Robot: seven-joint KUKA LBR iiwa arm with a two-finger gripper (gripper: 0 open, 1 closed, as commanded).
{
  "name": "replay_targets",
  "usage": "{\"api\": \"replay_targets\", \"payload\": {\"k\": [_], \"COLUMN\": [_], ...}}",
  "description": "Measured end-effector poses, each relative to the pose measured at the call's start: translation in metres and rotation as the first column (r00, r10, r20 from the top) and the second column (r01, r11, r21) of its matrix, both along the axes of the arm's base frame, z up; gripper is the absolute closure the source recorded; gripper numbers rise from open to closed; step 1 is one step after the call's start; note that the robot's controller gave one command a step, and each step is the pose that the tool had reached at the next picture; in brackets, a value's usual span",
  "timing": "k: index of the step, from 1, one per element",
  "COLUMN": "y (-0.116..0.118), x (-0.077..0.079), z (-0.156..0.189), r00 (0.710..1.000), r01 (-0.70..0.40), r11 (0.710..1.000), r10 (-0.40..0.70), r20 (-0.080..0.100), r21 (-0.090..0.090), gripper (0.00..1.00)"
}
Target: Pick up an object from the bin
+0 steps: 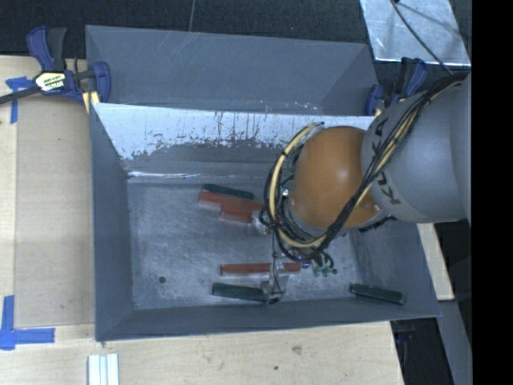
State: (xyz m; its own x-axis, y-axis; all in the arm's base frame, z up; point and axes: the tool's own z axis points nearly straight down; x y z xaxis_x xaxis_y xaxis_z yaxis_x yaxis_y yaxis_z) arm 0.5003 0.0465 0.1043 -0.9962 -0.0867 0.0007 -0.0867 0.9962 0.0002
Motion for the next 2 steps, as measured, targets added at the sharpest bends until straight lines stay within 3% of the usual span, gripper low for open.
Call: {"api": "replay_targets", "payload": {"k": [1,2], "y": [0.0152,0.0214], "x": [0.0060,0.0033], "z": [-0.0342,-0.0321], "r00": [0.979,0.997], "r01": [-0.202,0.073], "r11": [0.979,0.997], "r10": [0.202,-0.073], "r20": [-0.001,0.006], "r21": [-0.001,0.000], "gripper": [0.00,1.00]}}
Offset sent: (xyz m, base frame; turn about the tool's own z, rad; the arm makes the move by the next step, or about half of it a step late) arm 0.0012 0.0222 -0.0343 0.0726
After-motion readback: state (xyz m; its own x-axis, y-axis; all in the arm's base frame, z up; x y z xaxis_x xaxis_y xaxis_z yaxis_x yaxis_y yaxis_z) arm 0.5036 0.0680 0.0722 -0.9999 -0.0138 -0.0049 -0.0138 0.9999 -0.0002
